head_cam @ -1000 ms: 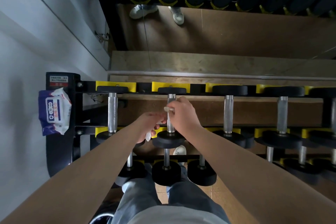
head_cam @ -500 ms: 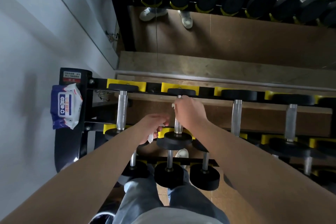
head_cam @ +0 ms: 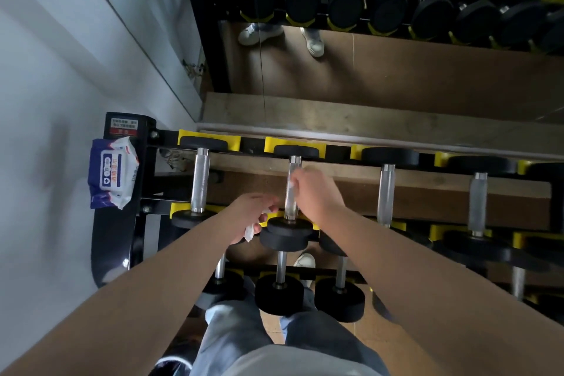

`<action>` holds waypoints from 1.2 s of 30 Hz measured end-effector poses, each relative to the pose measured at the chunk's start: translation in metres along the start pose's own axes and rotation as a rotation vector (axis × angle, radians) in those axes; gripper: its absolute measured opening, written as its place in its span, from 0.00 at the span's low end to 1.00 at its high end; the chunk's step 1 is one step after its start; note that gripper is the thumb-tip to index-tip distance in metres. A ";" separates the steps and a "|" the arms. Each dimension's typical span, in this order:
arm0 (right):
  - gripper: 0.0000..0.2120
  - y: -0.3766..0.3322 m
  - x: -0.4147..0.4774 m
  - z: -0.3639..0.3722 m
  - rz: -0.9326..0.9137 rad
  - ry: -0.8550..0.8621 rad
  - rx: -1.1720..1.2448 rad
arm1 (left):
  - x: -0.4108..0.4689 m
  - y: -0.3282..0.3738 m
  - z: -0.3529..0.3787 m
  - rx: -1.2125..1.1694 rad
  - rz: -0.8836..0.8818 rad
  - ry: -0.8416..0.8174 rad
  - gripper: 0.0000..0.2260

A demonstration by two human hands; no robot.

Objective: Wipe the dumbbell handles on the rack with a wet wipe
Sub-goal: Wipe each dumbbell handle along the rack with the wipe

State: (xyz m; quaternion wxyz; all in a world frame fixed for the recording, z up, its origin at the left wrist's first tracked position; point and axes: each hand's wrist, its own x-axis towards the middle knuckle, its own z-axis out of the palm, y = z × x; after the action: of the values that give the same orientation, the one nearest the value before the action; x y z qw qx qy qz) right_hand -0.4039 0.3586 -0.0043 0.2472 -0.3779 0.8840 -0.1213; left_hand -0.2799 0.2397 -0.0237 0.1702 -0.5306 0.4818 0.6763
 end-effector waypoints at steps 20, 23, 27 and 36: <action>0.06 0.037 -0.091 -0.017 0.392 -0.084 1.033 | -0.061 -0.015 0.061 -0.013 0.161 -0.010 0.07; 0.11 0.047 -0.116 -0.022 0.490 -0.007 1.344 | -0.066 -0.019 0.077 0.019 0.178 -0.080 0.07; 0.16 0.066 -0.147 -0.027 0.495 0.013 1.429 | -0.076 -0.026 0.106 0.080 0.238 -0.188 0.08; 0.12 0.128 -0.159 -0.051 0.613 0.101 1.176 | -0.079 -0.014 0.173 0.304 0.370 -0.165 0.07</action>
State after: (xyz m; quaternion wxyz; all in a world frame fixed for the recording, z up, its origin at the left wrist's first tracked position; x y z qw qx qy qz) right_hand -0.4143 0.5635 0.0422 0.3938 0.0945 0.7484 -0.5253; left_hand -0.3357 0.4121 0.0345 0.1600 -0.3446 0.6514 0.6568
